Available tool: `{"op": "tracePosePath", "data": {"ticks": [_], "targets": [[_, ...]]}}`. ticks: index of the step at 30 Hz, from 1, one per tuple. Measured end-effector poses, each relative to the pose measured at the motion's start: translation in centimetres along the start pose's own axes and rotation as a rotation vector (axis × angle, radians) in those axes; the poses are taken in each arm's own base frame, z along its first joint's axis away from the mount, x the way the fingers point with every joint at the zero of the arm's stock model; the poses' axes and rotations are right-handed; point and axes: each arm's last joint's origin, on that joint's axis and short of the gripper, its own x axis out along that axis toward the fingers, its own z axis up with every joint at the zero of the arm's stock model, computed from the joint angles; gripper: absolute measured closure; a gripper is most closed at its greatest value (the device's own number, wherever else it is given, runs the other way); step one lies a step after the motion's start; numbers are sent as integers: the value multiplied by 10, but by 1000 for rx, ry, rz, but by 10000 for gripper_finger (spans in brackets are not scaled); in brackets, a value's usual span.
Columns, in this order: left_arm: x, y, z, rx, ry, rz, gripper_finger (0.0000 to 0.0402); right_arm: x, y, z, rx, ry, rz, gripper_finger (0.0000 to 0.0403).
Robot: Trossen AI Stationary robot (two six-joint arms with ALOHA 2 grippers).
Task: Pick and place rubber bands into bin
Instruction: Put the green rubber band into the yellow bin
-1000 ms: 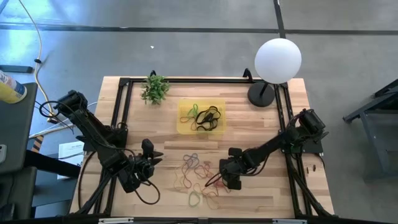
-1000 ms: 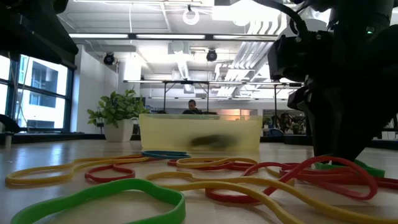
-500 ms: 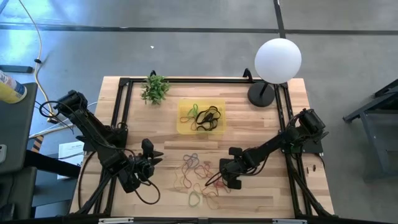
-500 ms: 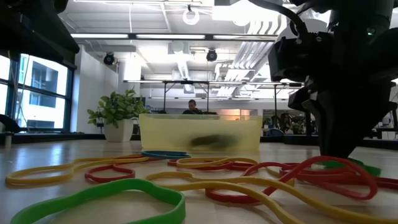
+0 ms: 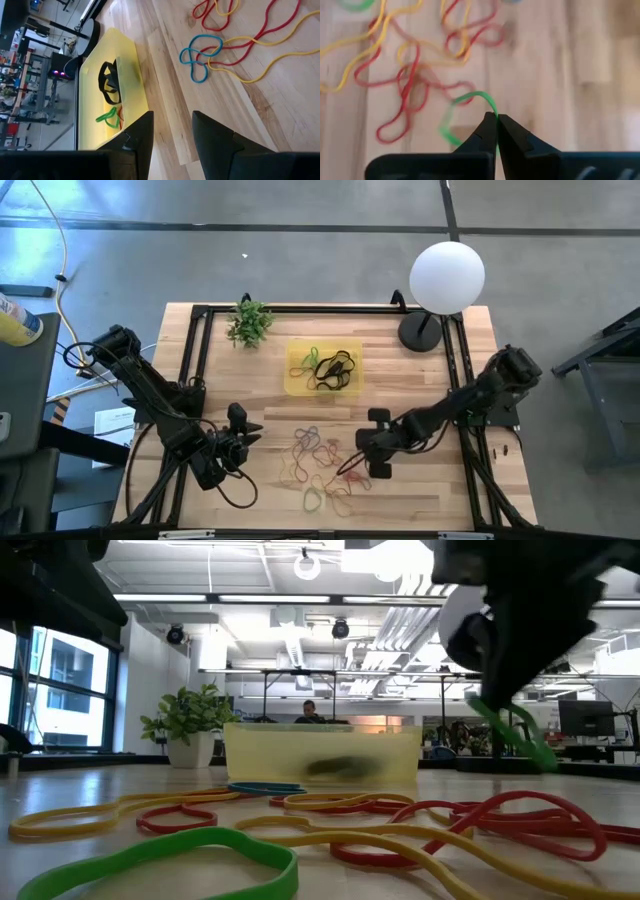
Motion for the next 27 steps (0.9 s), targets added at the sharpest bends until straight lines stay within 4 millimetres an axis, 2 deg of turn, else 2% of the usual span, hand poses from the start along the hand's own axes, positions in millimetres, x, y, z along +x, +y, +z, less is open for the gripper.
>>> {"op": "tracePosePath", "data": {"ticks": [6,13,23,27], "targets": [[0,0,0,1,0,0,279,-26,-20,18,-72,-173,-93,401],[0,0,0,1,-1,11,279,-37,-57,49,-180,-371,-201,401],[0,2,0,-1,-10,77,279,-43,-150,89,-117,-617,-259,401],[0,2,0,-1,-10,77,279,-27,-183,96,-97,-683,-217,401]]}}
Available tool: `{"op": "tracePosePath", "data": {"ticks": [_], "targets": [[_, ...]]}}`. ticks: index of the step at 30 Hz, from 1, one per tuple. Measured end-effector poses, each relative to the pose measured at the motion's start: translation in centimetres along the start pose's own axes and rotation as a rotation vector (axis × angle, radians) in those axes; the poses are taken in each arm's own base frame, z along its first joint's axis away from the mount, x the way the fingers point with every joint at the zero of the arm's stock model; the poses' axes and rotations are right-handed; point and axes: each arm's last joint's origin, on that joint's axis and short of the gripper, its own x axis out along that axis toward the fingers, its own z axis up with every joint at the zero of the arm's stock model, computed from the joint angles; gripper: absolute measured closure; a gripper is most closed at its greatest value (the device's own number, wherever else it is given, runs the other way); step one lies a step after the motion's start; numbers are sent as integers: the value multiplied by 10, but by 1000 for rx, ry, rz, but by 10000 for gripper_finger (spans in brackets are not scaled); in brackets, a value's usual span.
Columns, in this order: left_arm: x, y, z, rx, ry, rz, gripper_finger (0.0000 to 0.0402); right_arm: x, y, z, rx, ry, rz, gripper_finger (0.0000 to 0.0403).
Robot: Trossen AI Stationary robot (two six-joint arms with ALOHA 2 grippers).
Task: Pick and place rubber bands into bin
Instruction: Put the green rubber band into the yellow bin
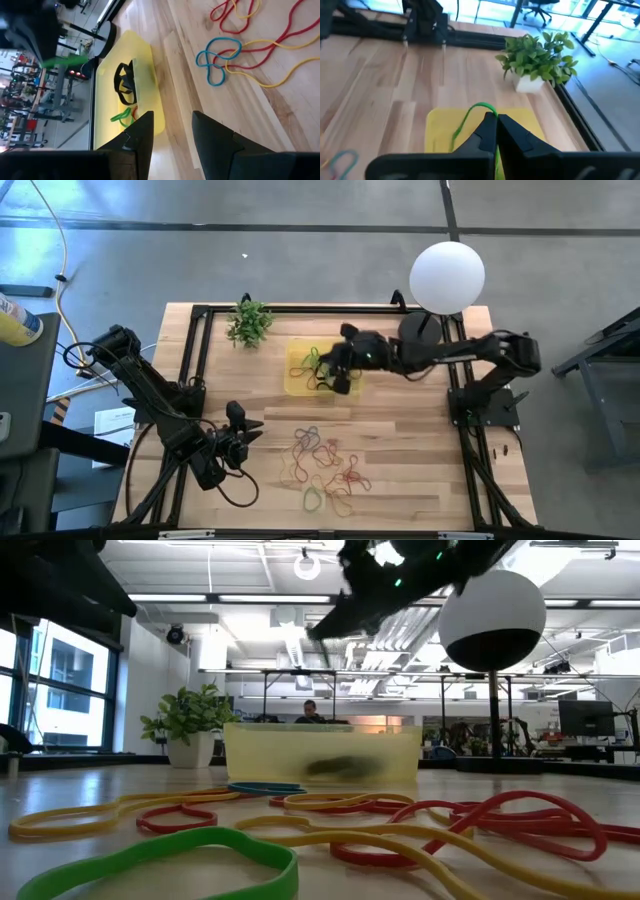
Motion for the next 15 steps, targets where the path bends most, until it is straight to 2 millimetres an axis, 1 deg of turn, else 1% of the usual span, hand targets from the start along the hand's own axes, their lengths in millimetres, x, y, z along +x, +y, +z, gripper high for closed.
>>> {"op": "tracePosePath", "data": {"ticks": [3,7,12,15], "targets": [[0,0,0,-1,0,0,279,19,-14,-13,34,-23,16,402],[0,0,0,-1,0,0,279,40,-24,-35,68,13,-4,401],[0,0,0,-1,0,0,279,59,-35,-61,133,71,-36,401],[0,0,0,-2,-2,13,279,66,-42,-73,184,88,-58,400]]}}
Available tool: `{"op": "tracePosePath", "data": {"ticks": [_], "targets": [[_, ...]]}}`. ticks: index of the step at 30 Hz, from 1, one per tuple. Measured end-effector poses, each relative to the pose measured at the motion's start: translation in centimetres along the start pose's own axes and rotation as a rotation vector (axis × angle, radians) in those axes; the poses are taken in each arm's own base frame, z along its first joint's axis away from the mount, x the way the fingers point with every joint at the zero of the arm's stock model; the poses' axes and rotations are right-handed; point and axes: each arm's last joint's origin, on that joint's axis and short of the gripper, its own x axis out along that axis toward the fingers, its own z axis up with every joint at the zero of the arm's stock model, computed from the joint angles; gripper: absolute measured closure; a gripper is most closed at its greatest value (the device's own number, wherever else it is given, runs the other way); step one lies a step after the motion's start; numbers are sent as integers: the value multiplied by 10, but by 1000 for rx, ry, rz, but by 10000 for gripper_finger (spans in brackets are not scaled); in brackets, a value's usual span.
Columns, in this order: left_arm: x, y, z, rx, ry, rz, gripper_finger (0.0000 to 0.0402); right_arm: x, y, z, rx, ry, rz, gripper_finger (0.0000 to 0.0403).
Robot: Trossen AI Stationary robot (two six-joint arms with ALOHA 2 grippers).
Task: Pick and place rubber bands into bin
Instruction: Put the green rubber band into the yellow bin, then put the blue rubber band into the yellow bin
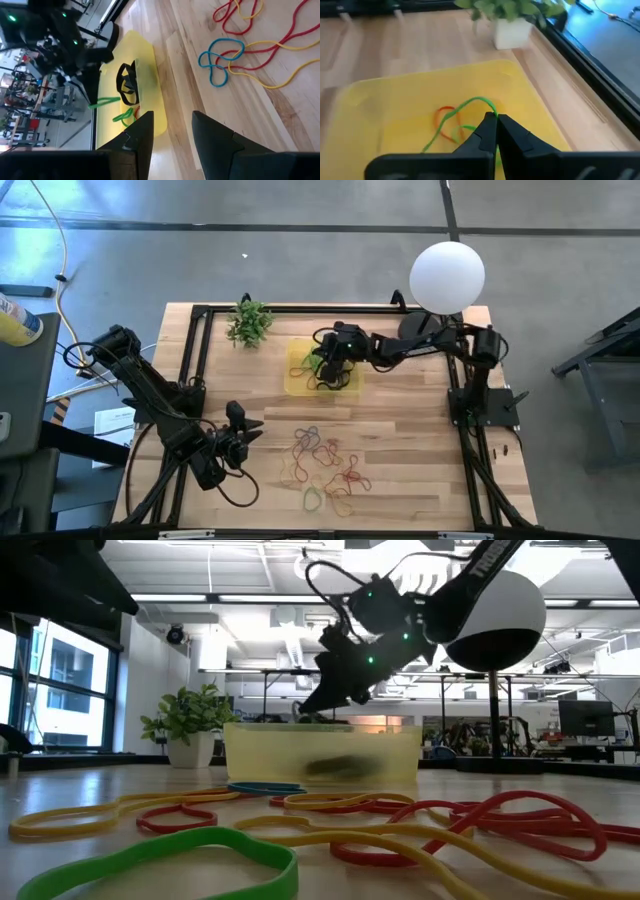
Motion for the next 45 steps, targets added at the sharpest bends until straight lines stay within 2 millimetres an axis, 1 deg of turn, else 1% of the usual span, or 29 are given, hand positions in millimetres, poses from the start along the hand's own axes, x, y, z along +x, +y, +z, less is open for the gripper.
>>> {"op": "tracePosePath", "data": {"ticks": [6,10,13,21,25,29,32,35,39,42,45], "targets": [[0,0,0,-3,-2,12,279,9,-9,-7,65,-28,-19,401],[0,1,1,-8,-6,21,279,11,-10,-7,80,-50,56,388],[0,1,1,-11,-8,21,279,11,-10,-6,82,-55,75,362],[0,0,2,-20,-13,21,279,10,-12,-6,111,-53,60,272],[0,0,2,-21,-14,20,279,10,-14,-7,136,-43,48,244],[0,0,2,-24,-15,19,279,10,-11,-7,121,-35,121,230],[0,0,3,-29,-16,-14,279,4,-1,-3,48,-33,218,227],[0,-3,4,-11,-18,-109,279,-5,14,6,-51,-35,289,226],[4,-3,9,-14,-39,-195,279,-20,38,16,-170,-25,348,226],[11,0,15,-10,-64,-260,279,-34,56,25,-222,-29,384,226],[26,3,20,-28,-79,-342,279,-47,76,27,-259,5,398,226]]}}
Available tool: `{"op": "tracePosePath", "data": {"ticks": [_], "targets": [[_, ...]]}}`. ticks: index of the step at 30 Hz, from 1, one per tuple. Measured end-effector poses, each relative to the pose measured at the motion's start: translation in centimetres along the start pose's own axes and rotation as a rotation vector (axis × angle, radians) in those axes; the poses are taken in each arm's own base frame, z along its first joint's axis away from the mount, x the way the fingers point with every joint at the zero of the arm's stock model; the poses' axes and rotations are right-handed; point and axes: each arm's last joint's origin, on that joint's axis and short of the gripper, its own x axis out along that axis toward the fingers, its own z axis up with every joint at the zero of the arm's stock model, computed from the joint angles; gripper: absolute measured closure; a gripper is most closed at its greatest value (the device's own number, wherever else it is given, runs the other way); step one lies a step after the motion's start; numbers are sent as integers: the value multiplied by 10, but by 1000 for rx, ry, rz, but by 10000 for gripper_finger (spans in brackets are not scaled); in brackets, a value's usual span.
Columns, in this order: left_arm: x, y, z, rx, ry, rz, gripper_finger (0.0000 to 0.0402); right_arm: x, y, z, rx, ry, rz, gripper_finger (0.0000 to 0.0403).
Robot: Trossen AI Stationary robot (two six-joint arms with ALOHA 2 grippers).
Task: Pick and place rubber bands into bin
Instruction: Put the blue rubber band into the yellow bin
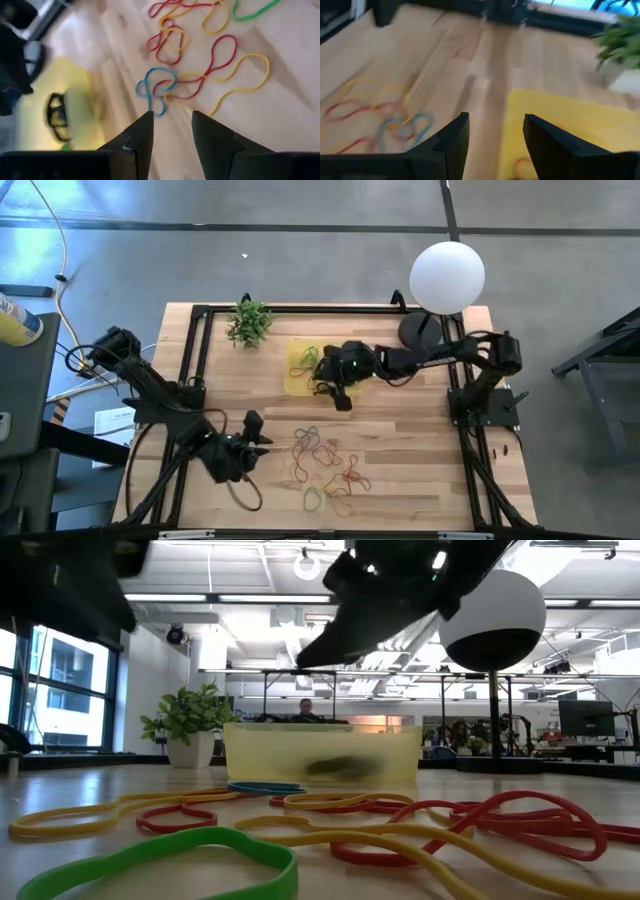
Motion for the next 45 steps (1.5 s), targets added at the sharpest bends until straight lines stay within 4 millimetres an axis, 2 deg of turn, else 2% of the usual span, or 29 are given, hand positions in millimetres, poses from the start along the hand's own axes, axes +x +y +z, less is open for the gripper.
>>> {"op": "tracePosePath", "data": {"ticks": [5,8,12,15,26,38,45], "targets": [[25,12,2,23,-7,-92,279,-2,39,0,-9,117,84,226],[34,18,0,18,1,-103,279,6,63,-5,-1,169,123,226],[35,18,0,24,9,-98,279,23,88,-12,-57,177,100,226],[35,17,-1,25,11,-98,279,37,98,-17,-84,130,119,226],[27,5,-1,38,37,-76,279,69,102,-45,-56,139,100,226],[24,2,-5,16,75,-39,279,85,112,-59,-24,125,89,226],[24,3,-5,15,79,-28,279,86,112,-62,0,142,53,226]]}}
